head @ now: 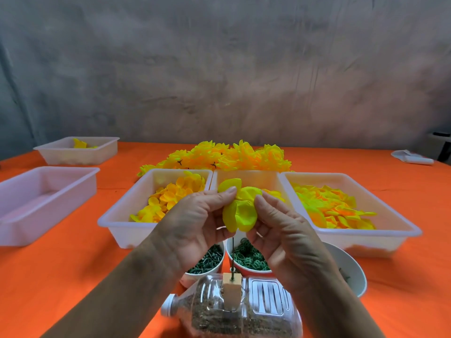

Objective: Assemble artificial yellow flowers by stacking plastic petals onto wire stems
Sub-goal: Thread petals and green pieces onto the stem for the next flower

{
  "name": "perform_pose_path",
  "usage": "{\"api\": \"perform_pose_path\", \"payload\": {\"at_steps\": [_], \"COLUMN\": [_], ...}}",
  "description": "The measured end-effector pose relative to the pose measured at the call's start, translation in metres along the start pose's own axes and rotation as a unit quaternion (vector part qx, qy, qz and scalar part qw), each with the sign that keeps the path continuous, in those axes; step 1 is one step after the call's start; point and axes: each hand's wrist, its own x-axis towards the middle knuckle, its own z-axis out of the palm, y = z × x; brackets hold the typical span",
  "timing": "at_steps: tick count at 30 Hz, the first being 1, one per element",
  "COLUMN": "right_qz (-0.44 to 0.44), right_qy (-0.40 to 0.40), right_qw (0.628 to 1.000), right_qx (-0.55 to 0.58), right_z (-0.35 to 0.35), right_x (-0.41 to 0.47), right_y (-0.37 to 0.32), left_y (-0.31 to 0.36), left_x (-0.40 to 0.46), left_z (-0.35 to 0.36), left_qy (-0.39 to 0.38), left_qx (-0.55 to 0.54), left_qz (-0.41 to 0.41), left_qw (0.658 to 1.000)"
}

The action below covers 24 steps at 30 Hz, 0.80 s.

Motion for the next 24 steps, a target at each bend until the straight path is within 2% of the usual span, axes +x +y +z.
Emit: {"api": "perform_pose_path", "payload": {"at_steps": [3, 6, 9, 11, 13, 15, 16, 18, 20, 21, 22, 24], "right_qz": [-0.014, -0.047, -0.139, -0.264, -0.399, -0.483, -0.508, -0.536, -0.542, -0.533, -0.516, -0.464], "right_qy": [-0.018, -0.034, -0.026, -0.011, -0.013, -0.012, -0.013, -0.016, -0.013, -0.008, -0.001, 0.011], "right_qw": [1.0, 0.998, 0.979, 0.925, 0.813, 0.709, 0.679, 0.649, 0.645, 0.661, 0.688, 0.766], "right_qx": [-0.001, -0.027, -0.147, -0.273, -0.424, -0.513, -0.529, -0.539, -0.539, -0.529, -0.51, -0.444], "right_z": [0.001, -0.003, -0.01, -0.014, -0.015, -0.015, -0.015, -0.013, -0.013, -0.013, -0.012, -0.008], "right_x": [0.0, -0.001, -0.005, -0.006, -0.007, -0.006, -0.005, -0.005, -0.005, -0.004, -0.003, -0.001], "right_y": [0.001, 0.0, 0.002, 0.003, 0.002, 0.003, 0.003, 0.001, -0.001, -0.001, -0.002, -0.003], "left_y": [0.003, 0.005, 0.005, 0.005, 0.005, 0.004, 0.003, 0.003, 0.003, 0.003, 0.002, 0.001], "left_x": [-0.001, -0.001, 0.0, 0.0, 0.001, 0.002, 0.003, 0.002, -0.001, -0.001, -0.001, 0.0], "left_z": [0.001, 0.001, -0.002, -0.002, -0.002, -0.001, 0.0, 0.001, 0.001, 0.0, 0.0, -0.002], "left_qy": [-0.006, 0.018, 0.066, 0.073, 0.079, 0.087, 0.088, 0.085, 0.069, 0.058, 0.049, 0.055], "left_qx": [-0.039, -0.028, -0.015, -0.017, -0.017, -0.013, -0.015, -0.025, -0.024, -0.01, 0.009, 0.055], "left_qz": [-0.025, -0.006, 0.027, 0.031, 0.026, 0.015, 0.008, -0.007, -0.017, -0.016, -0.012, 0.016], "left_qw": [0.999, 0.999, 0.997, 0.997, 0.996, 0.996, 0.996, 0.996, 0.997, 0.998, 0.999, 0.997]}}
